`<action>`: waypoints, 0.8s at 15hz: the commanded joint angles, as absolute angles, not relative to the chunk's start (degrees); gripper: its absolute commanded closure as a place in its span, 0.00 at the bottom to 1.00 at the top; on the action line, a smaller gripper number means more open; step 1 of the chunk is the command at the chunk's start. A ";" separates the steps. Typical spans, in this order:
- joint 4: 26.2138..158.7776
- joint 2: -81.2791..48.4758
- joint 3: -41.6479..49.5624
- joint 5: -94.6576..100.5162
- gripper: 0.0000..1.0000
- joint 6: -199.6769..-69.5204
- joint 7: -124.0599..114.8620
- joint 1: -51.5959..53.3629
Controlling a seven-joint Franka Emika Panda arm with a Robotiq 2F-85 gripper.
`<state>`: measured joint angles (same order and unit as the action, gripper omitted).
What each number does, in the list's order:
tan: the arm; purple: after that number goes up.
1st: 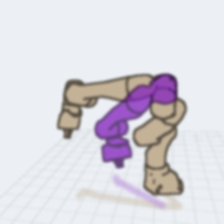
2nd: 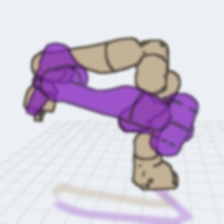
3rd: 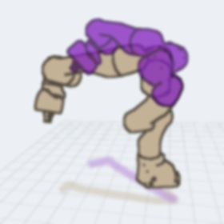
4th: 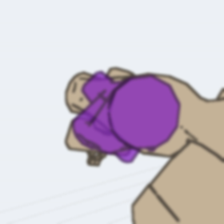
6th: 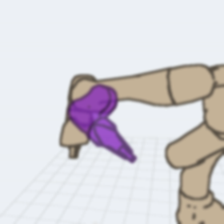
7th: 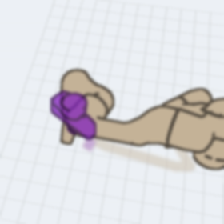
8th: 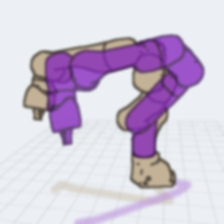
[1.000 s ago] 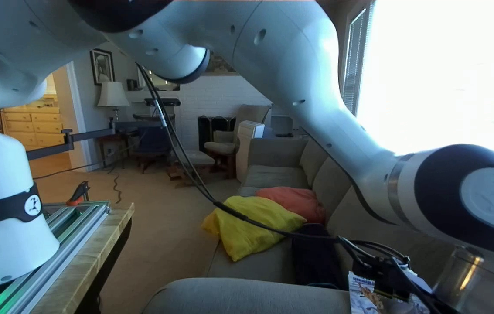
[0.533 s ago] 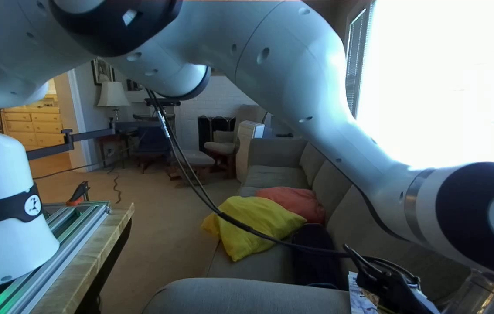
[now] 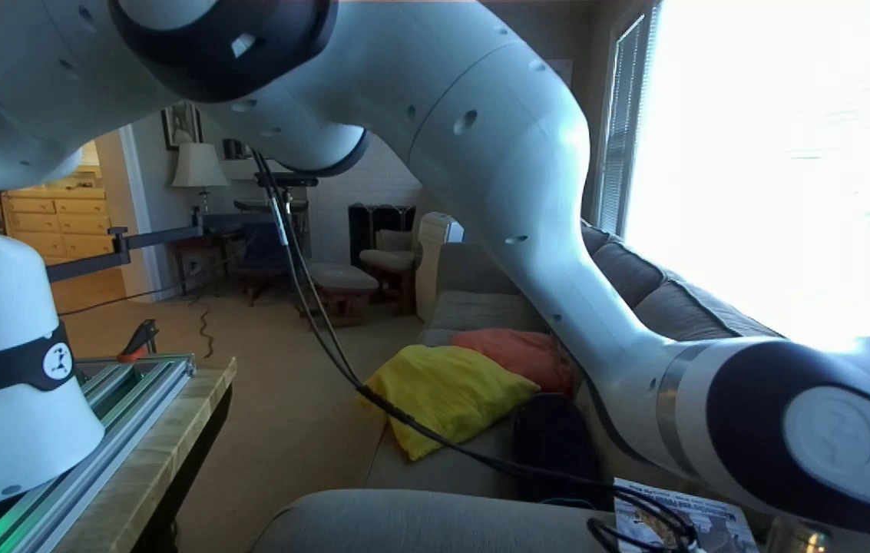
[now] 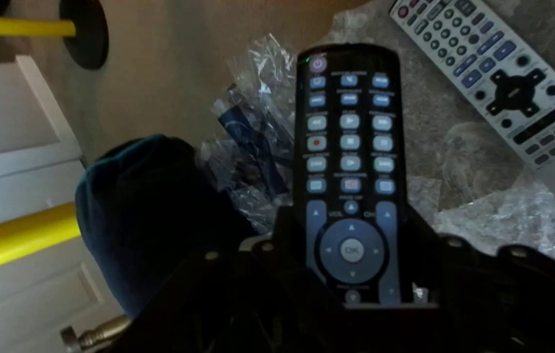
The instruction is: Remove the remote control from the right armrest of the sofa and place it on the table.
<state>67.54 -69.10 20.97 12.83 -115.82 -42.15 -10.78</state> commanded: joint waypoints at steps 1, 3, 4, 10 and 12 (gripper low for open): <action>75.74 -67.48 20.77 16.84 0.72 -126.65 -36.96 -9.32; 77.48 -68.24 20.63 17.68 0.72 -131.03 -33.90 -9.43; 78.40 -68.39 20.43 17.86 0.72 -133.08 -32.19 -9.68; 77.03 -73.29 21.35 15.75 0.72 -140.84 -19.69 -10.82; 76.85 -74.29 20.36 15.55 0.72 -142.14 -14.37 -12.11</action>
